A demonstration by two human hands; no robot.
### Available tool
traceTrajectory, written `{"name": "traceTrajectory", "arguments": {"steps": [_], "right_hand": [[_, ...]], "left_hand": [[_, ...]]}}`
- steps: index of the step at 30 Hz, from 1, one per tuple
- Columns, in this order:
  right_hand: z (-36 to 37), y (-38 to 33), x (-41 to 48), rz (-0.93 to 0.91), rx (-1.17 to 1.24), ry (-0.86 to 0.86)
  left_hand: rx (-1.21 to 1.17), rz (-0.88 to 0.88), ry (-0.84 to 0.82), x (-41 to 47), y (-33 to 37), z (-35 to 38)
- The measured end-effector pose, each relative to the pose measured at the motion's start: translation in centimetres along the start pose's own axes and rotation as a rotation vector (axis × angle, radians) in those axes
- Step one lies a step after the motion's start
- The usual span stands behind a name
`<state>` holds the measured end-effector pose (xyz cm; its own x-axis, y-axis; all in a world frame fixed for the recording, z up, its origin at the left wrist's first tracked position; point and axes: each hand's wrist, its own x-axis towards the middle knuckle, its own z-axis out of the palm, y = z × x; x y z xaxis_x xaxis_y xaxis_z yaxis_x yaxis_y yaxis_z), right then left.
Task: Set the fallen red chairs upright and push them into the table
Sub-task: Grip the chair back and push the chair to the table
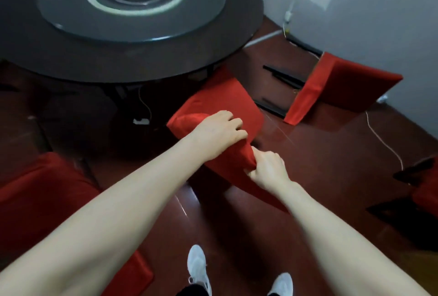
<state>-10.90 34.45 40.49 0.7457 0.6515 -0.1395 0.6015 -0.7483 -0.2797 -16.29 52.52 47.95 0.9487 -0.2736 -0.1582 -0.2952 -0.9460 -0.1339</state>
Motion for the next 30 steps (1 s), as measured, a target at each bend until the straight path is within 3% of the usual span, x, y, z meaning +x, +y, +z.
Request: {"name": "traceTrajectory", "arguments": {"steps": [7, 11, 14, 20, 30], "right_hand": [[-5.7, -0.8, 3.2, -0.208, -0.117, -0.026], [-7.9, 3.4, 4.2, -0.163, -0.061, -0.101], [-8.7, 6.7, 5.4, -0.194, -0.159, -0.092], [-10.0, 7.6, 9.9, -0.439, -0.335, -0.02], [-9.4, 6.7, 10.1, -0.608, -0.337, -0.033]], "left_hand": [[-0.044, -0.097, 0.093, -0.4, -4.8, -1.5], [-0.119, -0.189, 0.124, 0.3, -6.0, -1.3], [-0.148, -0.277, 0.089, 0.3, -5.6, -0.5], [-0.239, -0.467, 0.075, -1.3, -3.9, -0.3], [-0.329, -0.694, 0.036, -4.0, 0.5, 0.6]]}}
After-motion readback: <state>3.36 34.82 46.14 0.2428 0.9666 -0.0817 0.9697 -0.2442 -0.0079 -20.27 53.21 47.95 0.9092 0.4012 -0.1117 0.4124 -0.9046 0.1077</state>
